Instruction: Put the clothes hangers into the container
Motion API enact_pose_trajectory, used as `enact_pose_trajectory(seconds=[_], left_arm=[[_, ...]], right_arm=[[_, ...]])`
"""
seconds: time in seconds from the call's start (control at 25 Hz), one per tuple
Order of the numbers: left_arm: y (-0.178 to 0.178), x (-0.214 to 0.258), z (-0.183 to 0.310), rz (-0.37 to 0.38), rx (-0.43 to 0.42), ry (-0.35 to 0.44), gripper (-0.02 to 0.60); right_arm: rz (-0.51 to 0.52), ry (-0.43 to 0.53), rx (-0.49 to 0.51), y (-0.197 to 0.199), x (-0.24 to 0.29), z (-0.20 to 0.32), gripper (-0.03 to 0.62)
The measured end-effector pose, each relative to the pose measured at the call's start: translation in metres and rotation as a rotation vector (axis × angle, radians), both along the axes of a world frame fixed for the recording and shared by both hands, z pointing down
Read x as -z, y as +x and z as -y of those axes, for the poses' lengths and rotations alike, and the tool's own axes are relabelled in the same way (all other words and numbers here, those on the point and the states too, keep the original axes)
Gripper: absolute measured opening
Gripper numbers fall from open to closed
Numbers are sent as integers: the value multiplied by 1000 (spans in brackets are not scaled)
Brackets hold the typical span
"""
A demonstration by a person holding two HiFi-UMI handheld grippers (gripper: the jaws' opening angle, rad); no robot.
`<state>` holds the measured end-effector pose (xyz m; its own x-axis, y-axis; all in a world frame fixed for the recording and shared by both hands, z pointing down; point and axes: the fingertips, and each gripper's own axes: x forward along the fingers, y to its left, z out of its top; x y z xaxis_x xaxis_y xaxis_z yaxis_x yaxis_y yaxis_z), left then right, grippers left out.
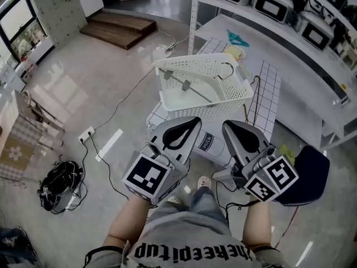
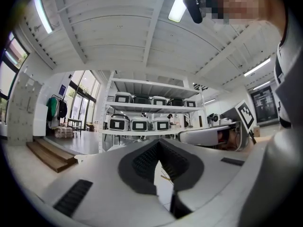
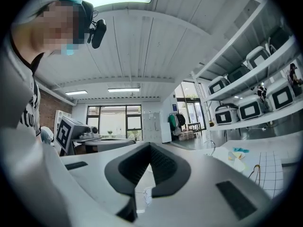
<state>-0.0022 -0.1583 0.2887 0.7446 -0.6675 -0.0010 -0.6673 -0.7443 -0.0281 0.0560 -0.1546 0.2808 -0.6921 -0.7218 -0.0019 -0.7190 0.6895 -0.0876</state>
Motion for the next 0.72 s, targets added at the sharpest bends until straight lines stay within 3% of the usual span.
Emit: enact_pose_trajectory(seconds=[0.72], left_arm=[[-10,2,-43,-15,-35,-30,9]], right_arm=[[0,16,-10,-24,1,-40,9]])
